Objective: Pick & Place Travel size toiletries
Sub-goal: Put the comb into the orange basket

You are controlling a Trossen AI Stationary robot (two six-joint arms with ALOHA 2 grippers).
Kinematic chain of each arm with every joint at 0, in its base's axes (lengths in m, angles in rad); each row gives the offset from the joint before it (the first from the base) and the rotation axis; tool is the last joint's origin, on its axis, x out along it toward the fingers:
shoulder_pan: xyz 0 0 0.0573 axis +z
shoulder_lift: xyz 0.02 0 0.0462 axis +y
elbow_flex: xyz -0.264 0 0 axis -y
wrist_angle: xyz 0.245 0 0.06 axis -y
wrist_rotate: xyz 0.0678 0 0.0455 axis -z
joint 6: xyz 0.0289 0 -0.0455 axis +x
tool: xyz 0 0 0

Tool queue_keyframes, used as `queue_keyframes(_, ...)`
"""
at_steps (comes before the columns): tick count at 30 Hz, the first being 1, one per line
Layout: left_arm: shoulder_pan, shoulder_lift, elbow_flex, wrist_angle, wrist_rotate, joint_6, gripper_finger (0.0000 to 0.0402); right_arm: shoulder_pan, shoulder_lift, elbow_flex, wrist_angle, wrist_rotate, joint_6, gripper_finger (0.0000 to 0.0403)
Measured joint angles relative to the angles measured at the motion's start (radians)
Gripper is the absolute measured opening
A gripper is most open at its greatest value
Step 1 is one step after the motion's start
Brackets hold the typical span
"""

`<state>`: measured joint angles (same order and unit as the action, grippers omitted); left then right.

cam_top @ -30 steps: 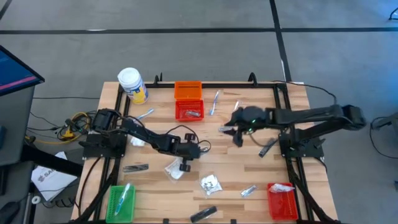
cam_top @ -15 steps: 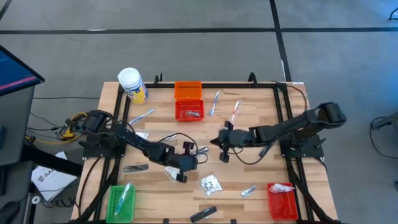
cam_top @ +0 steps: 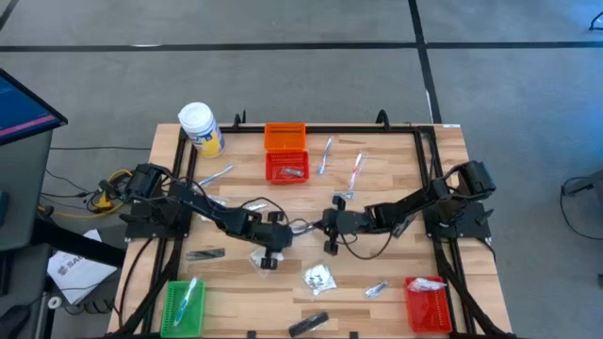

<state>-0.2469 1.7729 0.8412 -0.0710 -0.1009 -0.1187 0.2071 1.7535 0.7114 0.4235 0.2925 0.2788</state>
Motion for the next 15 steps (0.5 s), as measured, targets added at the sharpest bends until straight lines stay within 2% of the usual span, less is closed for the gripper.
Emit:
queue_keyframes(6, 0.043, -0.005, -0.024, 0.027, 0.006, -0.015, 0.0, -0.032, 0.017, 0.001, 0.011, -0.082, 0.011, 0.0001)
queue_keyframes(10, 0.042, -0.004, -0.026, 0.041, -0.057, 0.002, 0.0, -0.056, 0.056, 0.0, 0.027, -0.116, 0.051, 0.0001)
queue_keyframes(15, 0.041, -0.004, -0.026, 0.041, -0.088, 0.002, 0.0, -0.061, 0.081, 0.0, 0.046, -0.139, 0.058, 0.0001)
